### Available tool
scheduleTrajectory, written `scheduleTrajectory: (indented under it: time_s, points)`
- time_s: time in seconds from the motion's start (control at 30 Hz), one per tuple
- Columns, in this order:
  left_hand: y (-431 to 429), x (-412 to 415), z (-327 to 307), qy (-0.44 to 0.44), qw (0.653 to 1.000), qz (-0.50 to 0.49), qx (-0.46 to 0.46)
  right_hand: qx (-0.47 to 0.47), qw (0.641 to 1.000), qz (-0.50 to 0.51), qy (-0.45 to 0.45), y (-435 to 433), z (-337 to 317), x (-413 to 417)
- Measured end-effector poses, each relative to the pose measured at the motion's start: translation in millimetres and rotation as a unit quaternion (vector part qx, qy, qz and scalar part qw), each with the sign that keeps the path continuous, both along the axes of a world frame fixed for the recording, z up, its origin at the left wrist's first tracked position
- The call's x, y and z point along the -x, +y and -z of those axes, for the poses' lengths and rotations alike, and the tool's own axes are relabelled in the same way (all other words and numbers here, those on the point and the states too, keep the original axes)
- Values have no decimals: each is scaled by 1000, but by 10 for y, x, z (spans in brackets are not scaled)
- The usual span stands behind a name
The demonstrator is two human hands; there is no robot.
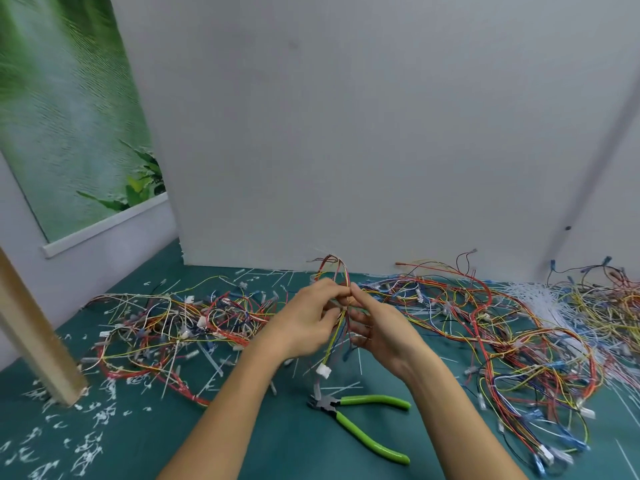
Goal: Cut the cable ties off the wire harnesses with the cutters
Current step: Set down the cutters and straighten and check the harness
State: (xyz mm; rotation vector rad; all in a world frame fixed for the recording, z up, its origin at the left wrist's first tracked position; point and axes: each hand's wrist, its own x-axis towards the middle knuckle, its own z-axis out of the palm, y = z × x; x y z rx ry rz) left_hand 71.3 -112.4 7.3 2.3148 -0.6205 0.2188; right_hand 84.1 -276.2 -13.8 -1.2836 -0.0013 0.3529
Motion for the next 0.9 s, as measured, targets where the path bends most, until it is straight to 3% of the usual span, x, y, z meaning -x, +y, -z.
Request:
scheduleTrajectory:
  time_s: [0.27, 0.4, 0.5, 0.6, 0.9]
  points:
    - [-151, 0, 48, -91, 983, 20, 161, -47, 996, -53, -50, -81, -79, -13]
    - [-164, -20, 52, -148, 977, -28, 150, 2, 998, -18, -60, -196, -113, -24]
    - [-94, -19, 11, -13, 988, -91, 126, -15, 998, -5, -61, -240, -121, -39]
    - [32, -10, -30, 130, 987, -98, 18, -24, 998, 24, -60, -246, -101, -72]
    - [246, 25, -129, 135, 990, -46, -12, -19, 999, 21, -43, -238, -36, -70]
